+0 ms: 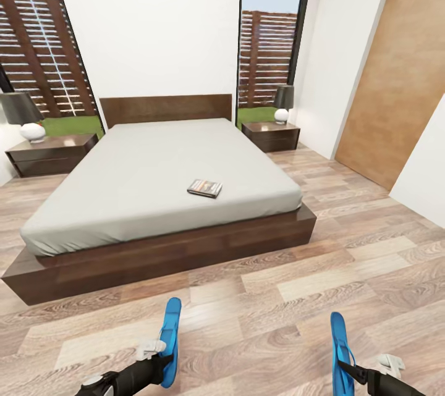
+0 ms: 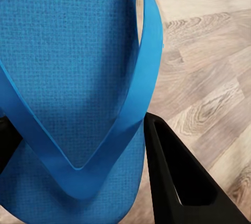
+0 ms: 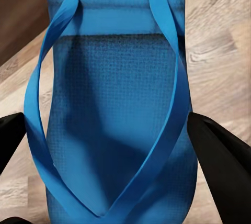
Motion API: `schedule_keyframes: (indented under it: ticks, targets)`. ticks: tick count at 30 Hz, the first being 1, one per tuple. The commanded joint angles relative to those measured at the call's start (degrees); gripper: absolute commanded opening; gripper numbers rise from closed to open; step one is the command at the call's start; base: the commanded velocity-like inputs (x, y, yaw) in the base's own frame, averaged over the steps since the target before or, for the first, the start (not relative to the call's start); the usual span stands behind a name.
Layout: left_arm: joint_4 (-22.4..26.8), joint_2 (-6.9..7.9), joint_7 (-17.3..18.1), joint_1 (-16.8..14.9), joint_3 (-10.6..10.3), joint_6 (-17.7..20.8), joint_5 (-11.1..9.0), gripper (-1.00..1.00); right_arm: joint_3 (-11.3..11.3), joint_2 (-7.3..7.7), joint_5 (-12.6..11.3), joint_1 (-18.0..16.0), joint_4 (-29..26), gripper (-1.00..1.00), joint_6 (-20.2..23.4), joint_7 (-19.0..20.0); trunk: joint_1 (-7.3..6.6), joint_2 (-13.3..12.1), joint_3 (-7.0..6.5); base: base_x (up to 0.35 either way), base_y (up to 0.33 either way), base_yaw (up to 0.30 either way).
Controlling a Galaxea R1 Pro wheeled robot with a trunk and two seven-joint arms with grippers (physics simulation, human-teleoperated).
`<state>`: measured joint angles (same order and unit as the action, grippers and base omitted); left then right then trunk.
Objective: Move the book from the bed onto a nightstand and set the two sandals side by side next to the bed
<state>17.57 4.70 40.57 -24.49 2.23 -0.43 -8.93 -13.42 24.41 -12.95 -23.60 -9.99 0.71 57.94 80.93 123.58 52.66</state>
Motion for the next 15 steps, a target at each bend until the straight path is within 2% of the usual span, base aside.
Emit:
schedule_keyframes:
  ticks: [1,15]
  targets:
    - [-0.07,0.01,0.09,-0.03,0.21,-0.16,0.21,-1.0,0.18,0.02,-0.32,-0.03,0.06,-1.0,0.08,0.17,-0.24,-0.4,-0.13,0.0,0.0,0.0]
    - [0.0,-0.04,-0.76,-0.03,-0.25,-0.26,0.23,-1.0,0.15,0.03,-0.32,-0.04,0.06,-1.0,0.08,0.16,-3.09,-5.61,-2.47,0.0,0.0,0.0]
